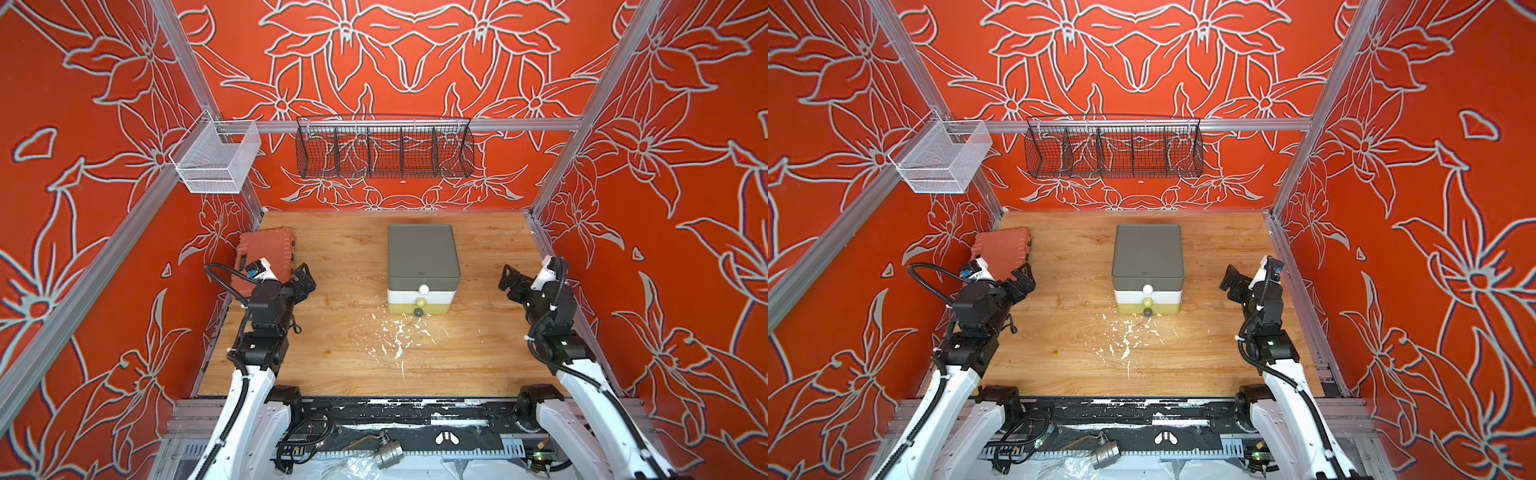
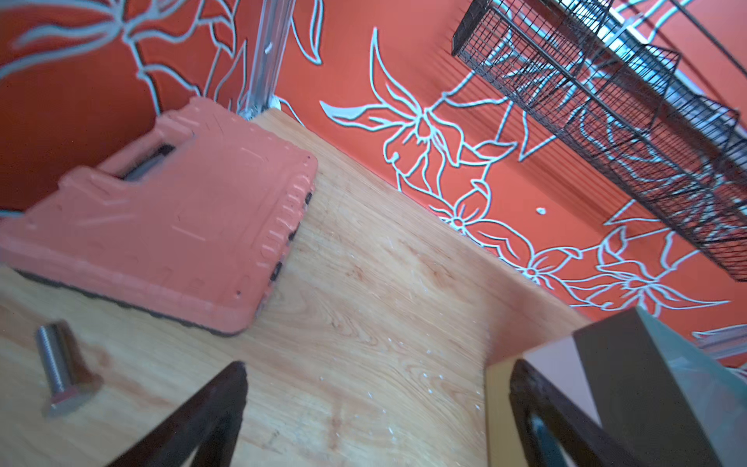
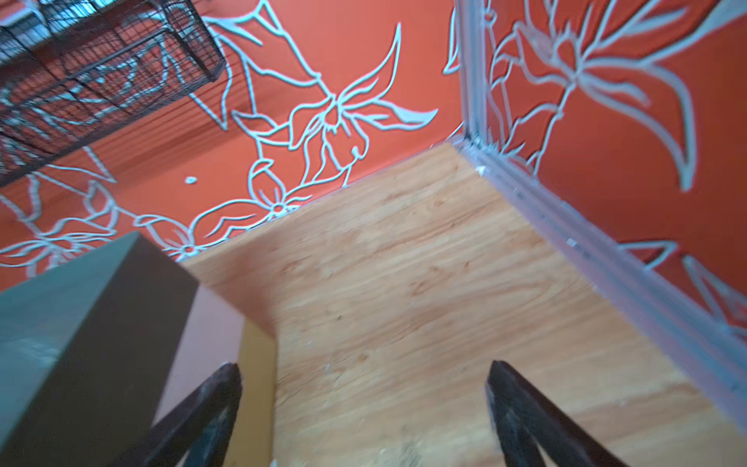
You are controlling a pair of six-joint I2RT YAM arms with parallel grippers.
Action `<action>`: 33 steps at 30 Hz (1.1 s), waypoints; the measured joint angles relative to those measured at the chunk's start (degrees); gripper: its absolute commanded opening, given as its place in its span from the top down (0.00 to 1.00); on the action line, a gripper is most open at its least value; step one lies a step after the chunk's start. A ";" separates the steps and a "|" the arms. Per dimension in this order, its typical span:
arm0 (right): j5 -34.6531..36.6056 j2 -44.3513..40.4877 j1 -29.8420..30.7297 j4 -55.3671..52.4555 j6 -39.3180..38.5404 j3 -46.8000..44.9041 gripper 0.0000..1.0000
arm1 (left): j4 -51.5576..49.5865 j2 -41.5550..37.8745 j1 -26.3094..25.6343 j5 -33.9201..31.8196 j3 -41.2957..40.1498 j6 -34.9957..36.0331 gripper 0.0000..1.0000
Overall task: Take the mice out of the drawer
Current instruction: Adjust the storage box at the center of the board.
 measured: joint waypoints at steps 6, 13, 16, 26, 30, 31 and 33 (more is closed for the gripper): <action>-9.64 1.18 0.35 -13.40 6.23 9.14 0.04 | -8.76 3.93 -0.22 12.96 6.47 -7.17 0.02; -17.11 3.52 7.89 -24.68 10.51 13.57 0.07 | -16.83 15.21 -14.43 20.46 20.11 -5.75 0.02; -18.49 3.93 12.57 -27.23 12.70 14.49 0.09 | -19.58 20.00 -21.46 20.83 26.49 -2.82 0.02; -18.67 8.68 26.88 -25.44 18.53 15.17 0.12 | -29.16 41.40 -29.38 16.48 51.76 17.27 0.02; -18.69 11.72 28.87 -22.18 19.85 15.63 0.15 | -31.91 49.72 -29.38 15.45 60.57 27.89 0.02; -18.69 12.26 29.09 -21.51 20.06 15.69 0.16 | -32.81 51.78 -29.35 15.19 62.79 29.97 0.02; -18.51 13.16 29.49 -20.28 20.37 15.87 0.16 | -34.32 56.48 -29.38 14.53 67.76 34.40 0.02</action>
